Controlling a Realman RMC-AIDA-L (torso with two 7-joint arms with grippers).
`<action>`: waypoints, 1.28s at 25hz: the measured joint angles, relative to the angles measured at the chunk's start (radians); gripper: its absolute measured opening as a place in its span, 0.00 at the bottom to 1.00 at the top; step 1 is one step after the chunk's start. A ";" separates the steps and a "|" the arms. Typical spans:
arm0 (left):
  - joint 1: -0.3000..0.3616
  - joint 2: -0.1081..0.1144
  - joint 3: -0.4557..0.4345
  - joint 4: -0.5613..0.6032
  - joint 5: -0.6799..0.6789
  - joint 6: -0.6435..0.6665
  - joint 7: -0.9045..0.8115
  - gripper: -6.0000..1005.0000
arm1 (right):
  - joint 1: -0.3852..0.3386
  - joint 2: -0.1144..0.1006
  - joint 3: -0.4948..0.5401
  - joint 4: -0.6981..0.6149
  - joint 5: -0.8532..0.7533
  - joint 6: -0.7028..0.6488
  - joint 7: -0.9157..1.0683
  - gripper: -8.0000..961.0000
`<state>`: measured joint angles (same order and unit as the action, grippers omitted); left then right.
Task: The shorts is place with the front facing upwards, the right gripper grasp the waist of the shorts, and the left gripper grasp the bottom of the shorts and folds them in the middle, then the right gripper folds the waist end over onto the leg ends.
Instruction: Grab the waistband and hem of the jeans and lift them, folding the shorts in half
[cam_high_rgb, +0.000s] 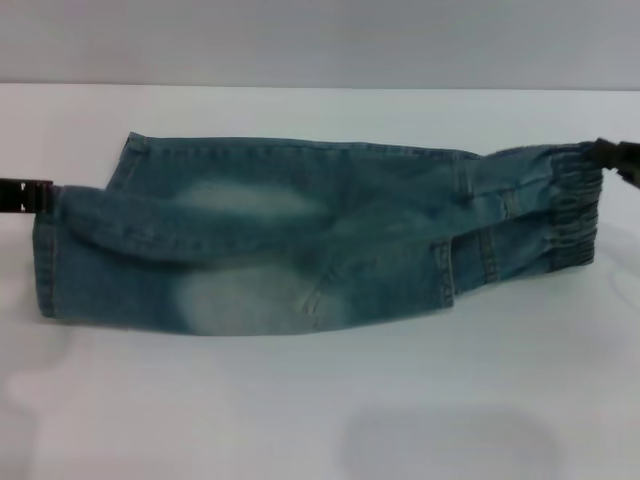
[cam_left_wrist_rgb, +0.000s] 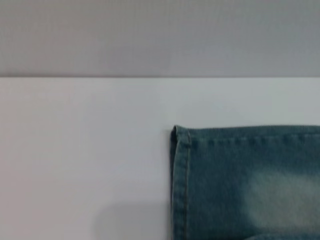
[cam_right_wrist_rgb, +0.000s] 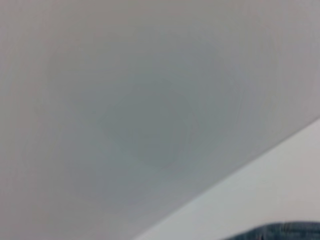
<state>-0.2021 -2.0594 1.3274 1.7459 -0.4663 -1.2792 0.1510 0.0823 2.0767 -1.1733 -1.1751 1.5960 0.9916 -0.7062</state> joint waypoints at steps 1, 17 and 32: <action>-0.001 0.000 0.000 -0.005 -0.004 0.014 0.000 0.03 | -0.004 0.000 0.003 0.019 0.036 -0.002 -0.021 0.01; -0.014 0.001 0.005 -0.047 -0.063 0.136 0.009 0.03 | 0.004 -0.001 0.050 0.098 0.132 0.015 -0.094 0.01; -0.039 0.001 0.010 -0.086 -0.074 0.161 0.026 0.03 | 0.052 -0.001 0.070 0.168 0.147 0.023 -0.126 0.01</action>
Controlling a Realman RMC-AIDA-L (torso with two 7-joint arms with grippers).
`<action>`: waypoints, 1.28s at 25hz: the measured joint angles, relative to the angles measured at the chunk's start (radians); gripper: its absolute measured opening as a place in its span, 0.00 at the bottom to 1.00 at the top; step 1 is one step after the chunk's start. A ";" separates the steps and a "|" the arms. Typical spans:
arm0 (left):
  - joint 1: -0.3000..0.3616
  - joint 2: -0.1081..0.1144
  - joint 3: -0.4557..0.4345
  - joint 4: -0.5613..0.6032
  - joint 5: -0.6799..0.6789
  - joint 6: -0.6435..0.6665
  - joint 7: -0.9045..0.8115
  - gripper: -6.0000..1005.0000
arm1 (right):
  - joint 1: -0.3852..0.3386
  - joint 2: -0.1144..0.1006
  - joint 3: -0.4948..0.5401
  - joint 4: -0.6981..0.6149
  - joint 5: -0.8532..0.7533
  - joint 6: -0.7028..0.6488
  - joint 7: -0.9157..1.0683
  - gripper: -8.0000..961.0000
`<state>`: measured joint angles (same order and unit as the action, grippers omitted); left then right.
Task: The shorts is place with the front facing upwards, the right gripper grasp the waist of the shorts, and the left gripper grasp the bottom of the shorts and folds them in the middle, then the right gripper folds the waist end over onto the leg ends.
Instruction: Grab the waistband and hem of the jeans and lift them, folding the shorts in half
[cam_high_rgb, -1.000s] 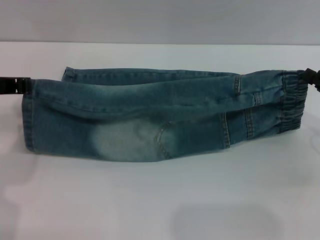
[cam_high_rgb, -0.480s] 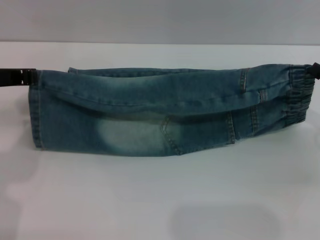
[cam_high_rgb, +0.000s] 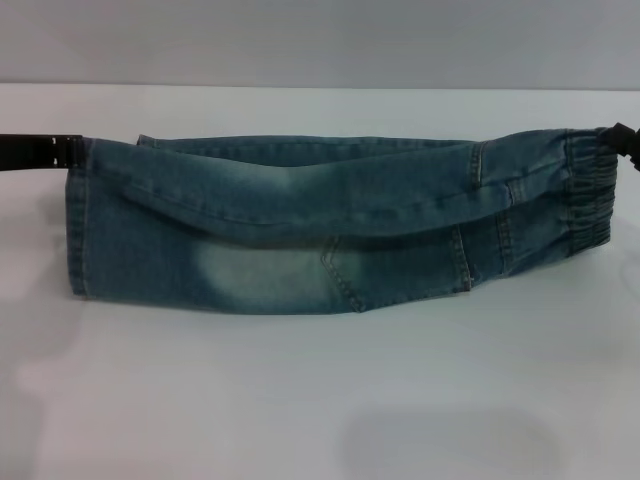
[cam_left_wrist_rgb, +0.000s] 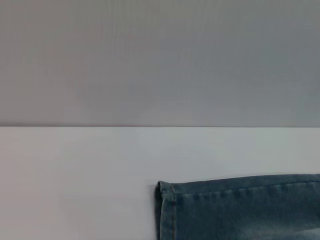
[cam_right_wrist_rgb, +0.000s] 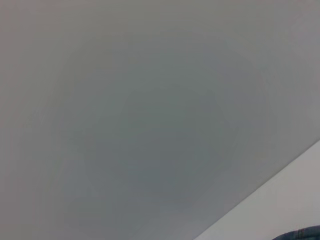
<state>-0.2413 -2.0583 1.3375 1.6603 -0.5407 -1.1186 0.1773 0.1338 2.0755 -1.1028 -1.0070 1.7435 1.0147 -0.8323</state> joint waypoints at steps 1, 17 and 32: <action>-0.001 0.000 0.000 0.000 -0.001 -0.001 0.003 0.03 | 0.000 0.000 0.000 0.000 0.000 0.000 0.000 0.01; -0.021 -0.001 -0.004 -0.012 -0.025 0.012 0.030 0.04 | 0.037 -0.002 0.012 0.061 0.019 0.008 -0.013 0.01; -0.081 0.000 -0.011 -0.070 -0.050 0.058 0.048 0.04 | 0.062 -0.004 0.075 0.104 0.055 0.009 -0.055 0.01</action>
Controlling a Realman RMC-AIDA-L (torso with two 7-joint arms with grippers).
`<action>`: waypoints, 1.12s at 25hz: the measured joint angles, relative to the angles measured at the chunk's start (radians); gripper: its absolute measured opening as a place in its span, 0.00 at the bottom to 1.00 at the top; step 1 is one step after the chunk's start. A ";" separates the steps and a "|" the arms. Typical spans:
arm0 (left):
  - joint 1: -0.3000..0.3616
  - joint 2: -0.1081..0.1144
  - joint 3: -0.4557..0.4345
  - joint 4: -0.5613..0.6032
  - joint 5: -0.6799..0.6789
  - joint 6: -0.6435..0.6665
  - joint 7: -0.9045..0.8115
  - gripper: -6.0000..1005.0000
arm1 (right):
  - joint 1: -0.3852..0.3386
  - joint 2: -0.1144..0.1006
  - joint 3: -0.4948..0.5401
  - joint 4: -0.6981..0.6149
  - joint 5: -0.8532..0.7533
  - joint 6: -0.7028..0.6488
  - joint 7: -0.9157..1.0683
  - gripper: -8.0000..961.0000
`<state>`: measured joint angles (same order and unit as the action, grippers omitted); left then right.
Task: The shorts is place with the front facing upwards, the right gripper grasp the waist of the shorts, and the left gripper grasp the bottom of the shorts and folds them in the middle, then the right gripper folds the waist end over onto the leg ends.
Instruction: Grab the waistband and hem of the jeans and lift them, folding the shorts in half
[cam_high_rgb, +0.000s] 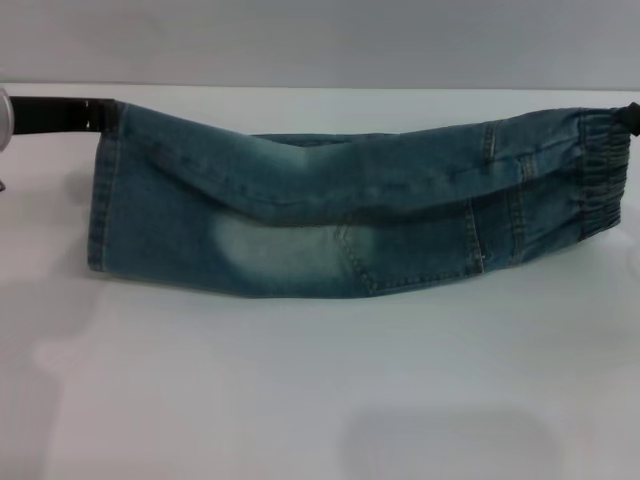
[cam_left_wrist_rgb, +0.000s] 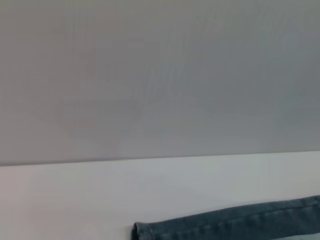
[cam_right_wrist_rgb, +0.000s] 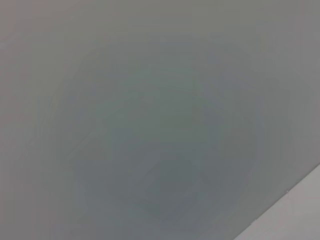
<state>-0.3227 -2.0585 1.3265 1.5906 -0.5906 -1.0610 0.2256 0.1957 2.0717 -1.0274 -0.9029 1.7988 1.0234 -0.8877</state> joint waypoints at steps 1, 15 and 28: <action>-0.007 0.000 0.000 -0.009 0.000 0.004 0.000 0.04 | 0.001 0.000 0.008 0.002 0.000 -0.001 -0.003 0.01; -0.186 0.000 0.007 -0.515 -0.252 0.402 0.235 0.04 | 0.224 -0.055 0.243 0.448 0.004 -0.113 -0.360 0.09; -0.140 0.000 0.004 -0.429 -0.326 0.338 0.269 0.47 | 0.063 0.011 0.235 0.255 0.002 -0.047 -0.422 0.59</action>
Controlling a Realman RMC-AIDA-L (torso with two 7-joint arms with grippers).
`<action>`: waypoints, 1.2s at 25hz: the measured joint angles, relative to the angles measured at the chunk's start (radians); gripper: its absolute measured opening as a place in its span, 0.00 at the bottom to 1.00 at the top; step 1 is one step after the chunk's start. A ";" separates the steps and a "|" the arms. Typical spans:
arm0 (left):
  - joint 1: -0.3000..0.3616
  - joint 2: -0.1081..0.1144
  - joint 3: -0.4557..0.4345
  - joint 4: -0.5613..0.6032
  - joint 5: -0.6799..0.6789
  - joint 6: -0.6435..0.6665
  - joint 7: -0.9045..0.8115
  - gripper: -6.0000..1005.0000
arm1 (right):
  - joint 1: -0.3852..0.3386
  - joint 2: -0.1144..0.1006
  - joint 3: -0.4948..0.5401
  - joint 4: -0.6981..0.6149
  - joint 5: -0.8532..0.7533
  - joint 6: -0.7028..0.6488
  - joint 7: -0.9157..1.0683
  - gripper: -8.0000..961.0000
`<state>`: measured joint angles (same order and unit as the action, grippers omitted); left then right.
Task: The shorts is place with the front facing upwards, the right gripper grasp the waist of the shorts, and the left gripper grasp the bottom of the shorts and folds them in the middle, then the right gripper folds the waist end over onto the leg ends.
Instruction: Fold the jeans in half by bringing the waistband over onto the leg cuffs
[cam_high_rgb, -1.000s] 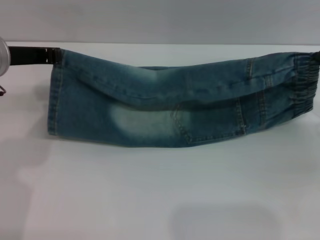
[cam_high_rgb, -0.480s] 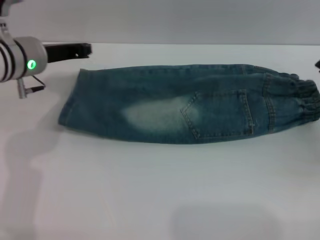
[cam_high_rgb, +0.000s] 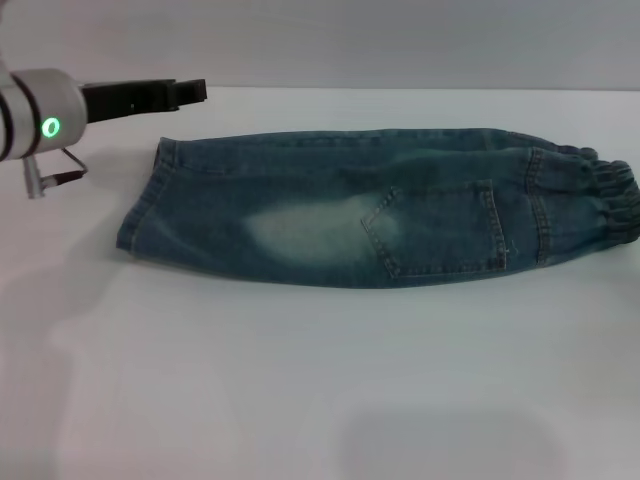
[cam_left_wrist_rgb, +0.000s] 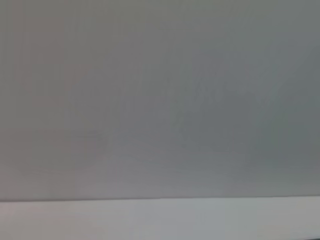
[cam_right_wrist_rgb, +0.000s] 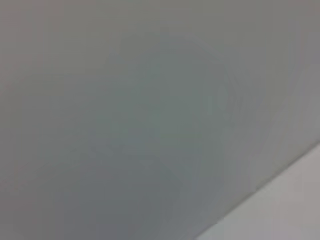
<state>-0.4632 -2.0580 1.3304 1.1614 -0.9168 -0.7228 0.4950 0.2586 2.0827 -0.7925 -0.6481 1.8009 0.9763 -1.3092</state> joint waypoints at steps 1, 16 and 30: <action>0.000 0.000 0.000 0.000 0.000 0.000 0.000 0.51 | -0.010 0.001 -0.002 0.007 0.002 0.003 -0.002 0.62; 0.075 -0.001 0.010 0.080 -0.006 -0.041 0.001 0.83 | -0.019 -0.005 -0.005 0.143 0.010 0.020 -0.017 0.70; 0.072 0.001 0.010 0.084 -0.007 -0.044 0.002 0.83 | 0.044 -0.008 -0.016 0.181 0.003 -0.002 -0.021 0.70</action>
<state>-0.3916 -2.0570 1.3404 1.2453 -0.9235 -0.7670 0.4970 0.3026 2.0742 -0.8083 -0.4672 1.8038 0.9745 -1.3299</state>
